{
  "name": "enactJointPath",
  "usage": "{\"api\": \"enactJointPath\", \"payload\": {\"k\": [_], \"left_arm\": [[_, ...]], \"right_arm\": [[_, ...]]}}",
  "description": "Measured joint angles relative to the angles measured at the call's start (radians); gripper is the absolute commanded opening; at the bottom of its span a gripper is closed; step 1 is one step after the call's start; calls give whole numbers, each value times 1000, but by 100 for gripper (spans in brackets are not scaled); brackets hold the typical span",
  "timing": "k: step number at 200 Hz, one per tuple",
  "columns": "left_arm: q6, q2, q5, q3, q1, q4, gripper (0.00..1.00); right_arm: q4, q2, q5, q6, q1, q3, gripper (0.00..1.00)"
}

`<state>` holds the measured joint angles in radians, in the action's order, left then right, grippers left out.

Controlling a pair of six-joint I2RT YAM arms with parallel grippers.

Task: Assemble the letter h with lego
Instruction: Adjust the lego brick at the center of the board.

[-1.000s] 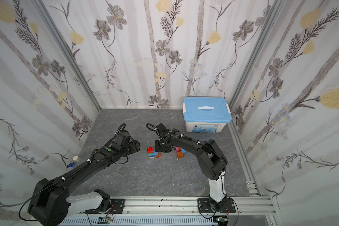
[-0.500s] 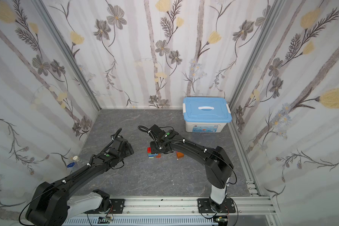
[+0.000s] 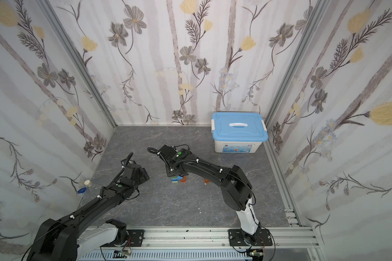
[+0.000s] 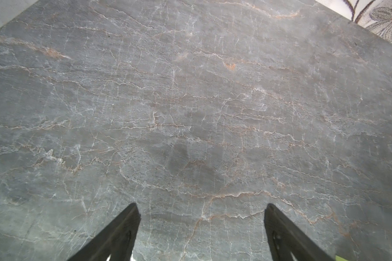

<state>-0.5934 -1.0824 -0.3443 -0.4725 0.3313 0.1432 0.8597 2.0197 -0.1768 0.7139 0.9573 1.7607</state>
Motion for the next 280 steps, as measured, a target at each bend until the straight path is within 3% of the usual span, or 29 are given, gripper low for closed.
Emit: {"api": "enactJointPath", "payload": {"k": [118, 151, 188, 220, 280], "left_arm": [[3, 10, 32, 21, -24, -45, 89], [3, 11, 34, 25, -26, -50, 89], [2, 3, 34, 29, -27, -66, 89], [-4, 2, 33, 30, -27, -72, 89], [-10, 0, 34, 37, -30, -79, 89]], "right_arm": [[43, -55, -11, -5, -1, 46, 53], [40, -56, -10, 0, 11, 27, 62], [32, -25, -9, 16, 32, 26, 63], [19, 23, -8, 48, 33, 26, 59], [2, 63, -10, 82, 38, 28, 43]]}}
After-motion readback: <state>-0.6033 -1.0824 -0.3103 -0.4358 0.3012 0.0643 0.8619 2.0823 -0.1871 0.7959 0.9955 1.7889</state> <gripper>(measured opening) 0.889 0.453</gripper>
